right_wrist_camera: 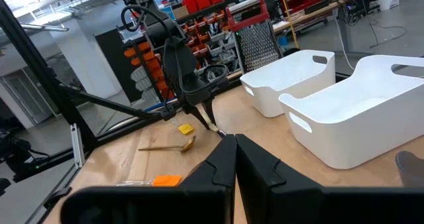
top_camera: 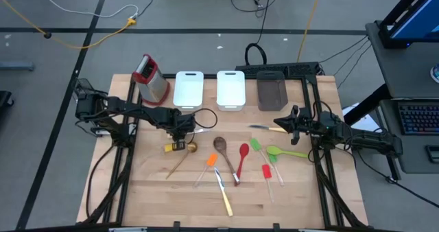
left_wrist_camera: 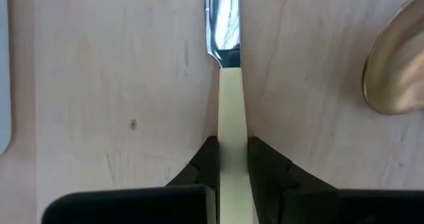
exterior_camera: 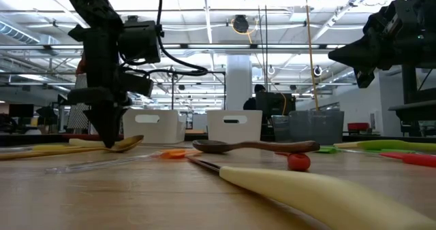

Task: Pick & Place Kitchen Items
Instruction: Put the left yellow knife into the left white bin

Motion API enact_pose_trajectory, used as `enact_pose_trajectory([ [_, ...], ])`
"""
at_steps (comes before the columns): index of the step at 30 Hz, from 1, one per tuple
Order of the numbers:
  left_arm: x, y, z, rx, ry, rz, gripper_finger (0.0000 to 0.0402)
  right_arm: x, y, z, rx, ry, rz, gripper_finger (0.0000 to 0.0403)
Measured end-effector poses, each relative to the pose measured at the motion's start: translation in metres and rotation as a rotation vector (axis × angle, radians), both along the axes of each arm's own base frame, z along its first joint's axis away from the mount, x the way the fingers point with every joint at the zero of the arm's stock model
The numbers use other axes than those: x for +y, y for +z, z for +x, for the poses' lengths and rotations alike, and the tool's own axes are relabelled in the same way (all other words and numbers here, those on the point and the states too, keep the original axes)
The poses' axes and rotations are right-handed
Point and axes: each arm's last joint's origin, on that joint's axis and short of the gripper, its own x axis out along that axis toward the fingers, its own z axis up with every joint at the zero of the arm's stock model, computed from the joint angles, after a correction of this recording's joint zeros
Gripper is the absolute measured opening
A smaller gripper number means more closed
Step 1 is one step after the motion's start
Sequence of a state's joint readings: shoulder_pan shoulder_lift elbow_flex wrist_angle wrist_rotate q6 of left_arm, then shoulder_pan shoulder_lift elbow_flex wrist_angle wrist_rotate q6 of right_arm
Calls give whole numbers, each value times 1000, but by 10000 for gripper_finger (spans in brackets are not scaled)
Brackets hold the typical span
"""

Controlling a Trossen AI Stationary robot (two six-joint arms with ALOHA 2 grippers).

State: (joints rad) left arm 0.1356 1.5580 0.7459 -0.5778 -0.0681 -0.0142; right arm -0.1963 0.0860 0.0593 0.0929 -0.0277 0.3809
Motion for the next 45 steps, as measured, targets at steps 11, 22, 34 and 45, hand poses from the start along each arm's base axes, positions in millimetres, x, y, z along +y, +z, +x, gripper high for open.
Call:
enact_pose_trajectory([
  [11,-1,20,-13,-21,29,19,40,0,0,0,0,0,0,4],
  [22,-9,55,-18,-157,50,-132,40,0,0,0,0,0,0,4],
  [34,-21,93,-5,-510,6,-624,40,0,0,0,1,-1,-3,4],
  [45,-19,130,19,-933,-132,-701,40,0,0,0,1,-1,-4,4],
])
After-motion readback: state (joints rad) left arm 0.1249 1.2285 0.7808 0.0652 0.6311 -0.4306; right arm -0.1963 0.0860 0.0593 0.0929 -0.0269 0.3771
